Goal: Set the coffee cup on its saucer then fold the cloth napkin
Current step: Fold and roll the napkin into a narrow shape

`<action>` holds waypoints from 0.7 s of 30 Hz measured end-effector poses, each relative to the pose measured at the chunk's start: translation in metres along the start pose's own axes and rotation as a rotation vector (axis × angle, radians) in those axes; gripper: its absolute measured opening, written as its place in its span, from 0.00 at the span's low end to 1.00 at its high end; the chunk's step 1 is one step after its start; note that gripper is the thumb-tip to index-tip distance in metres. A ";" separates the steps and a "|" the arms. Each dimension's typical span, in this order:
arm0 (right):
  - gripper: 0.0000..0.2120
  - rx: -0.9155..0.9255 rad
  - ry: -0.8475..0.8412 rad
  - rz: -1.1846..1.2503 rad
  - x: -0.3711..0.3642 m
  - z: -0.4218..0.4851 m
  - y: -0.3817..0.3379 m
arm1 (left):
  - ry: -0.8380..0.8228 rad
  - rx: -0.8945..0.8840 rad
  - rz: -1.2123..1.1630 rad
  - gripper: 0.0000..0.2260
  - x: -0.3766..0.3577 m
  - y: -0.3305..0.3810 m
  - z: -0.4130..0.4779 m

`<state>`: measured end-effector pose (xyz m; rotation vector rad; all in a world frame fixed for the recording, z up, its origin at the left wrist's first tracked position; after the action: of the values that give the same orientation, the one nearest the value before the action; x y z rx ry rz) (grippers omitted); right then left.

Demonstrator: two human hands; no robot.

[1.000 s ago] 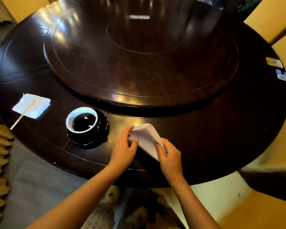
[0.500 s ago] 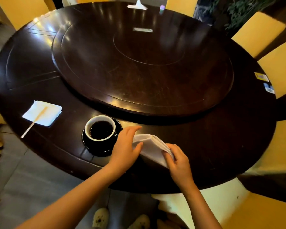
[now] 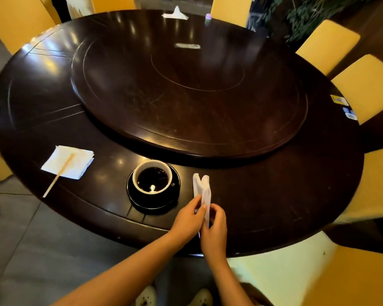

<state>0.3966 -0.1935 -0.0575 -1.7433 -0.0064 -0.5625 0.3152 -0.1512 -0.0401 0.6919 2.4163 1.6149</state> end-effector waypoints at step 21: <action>0.28 0.183 -0.502 -0.436 0.023 0.101 -0.013 | 0.369 0.035 0.347 0.11 -0.012 -0.057 -0.031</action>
<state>0.4495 -0.1038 -0.0517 -1.6657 -0.7816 -0.4035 0.2982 -0.2005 -0.0802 0.9360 2.7000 1.9896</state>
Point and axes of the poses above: each hand's wrist, its own z-axis towards the middle knuckle, its own x-axis out of the back of the hand, y = z × x, the point moved 3 cm from there along z, towards the middle knuckle, and after that the axes turned 7 degrees about -y, right-handed, at the moved point
